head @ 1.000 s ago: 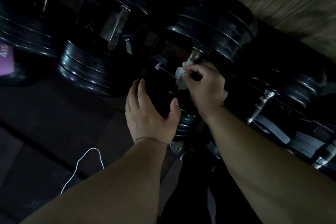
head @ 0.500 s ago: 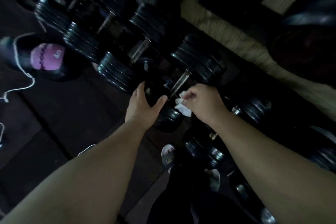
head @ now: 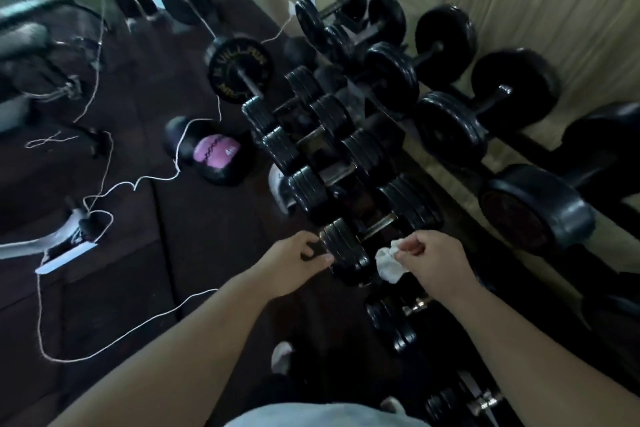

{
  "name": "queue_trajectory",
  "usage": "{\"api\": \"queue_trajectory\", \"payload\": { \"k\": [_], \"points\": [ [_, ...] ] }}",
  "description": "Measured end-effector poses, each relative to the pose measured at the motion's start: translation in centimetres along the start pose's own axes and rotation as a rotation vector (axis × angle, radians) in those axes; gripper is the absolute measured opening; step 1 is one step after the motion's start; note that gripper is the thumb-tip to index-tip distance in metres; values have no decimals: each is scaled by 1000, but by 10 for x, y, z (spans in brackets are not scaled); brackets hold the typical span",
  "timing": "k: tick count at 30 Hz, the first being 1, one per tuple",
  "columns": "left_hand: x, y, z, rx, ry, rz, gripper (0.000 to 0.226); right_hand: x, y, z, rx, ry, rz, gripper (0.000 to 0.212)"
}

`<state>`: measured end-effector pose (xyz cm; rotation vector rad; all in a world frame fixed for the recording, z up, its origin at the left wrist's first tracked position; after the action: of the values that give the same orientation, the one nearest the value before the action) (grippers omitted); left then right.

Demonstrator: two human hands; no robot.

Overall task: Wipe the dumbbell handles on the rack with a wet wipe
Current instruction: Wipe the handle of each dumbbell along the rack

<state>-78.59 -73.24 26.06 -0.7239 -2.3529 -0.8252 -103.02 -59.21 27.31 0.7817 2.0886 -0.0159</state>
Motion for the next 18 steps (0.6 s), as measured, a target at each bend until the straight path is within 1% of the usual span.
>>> {"api": "queue_trajectory", "payload": {
  "k": [5,8,14,18],
  "points": [
    [-5,7,-30,36,6,46,70,-34,3,3,50,34,-57,7],
    [-16,0,-51,30,-1,71,68,-50,2,15,93,24,-42,7],
    [-62,-21,-97,-10,0,133,66,-78,-6,59,166,-23,81,7],
    [-95,-37,-129,-53,-1,189,64,-104,-18,92,198,-74,199,6]
  ]
}}
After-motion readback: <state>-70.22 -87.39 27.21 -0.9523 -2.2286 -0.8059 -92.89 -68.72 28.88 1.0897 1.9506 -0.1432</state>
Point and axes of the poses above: each hand's wrist, its own y-axis away from the middle knuckle, its own z-axis out of the palm, x = y × z, the point moved 4 cm from there along -y, towards the middle knuckle, and after that the axes turned 9 degrees about z, right-handed, at the moved point
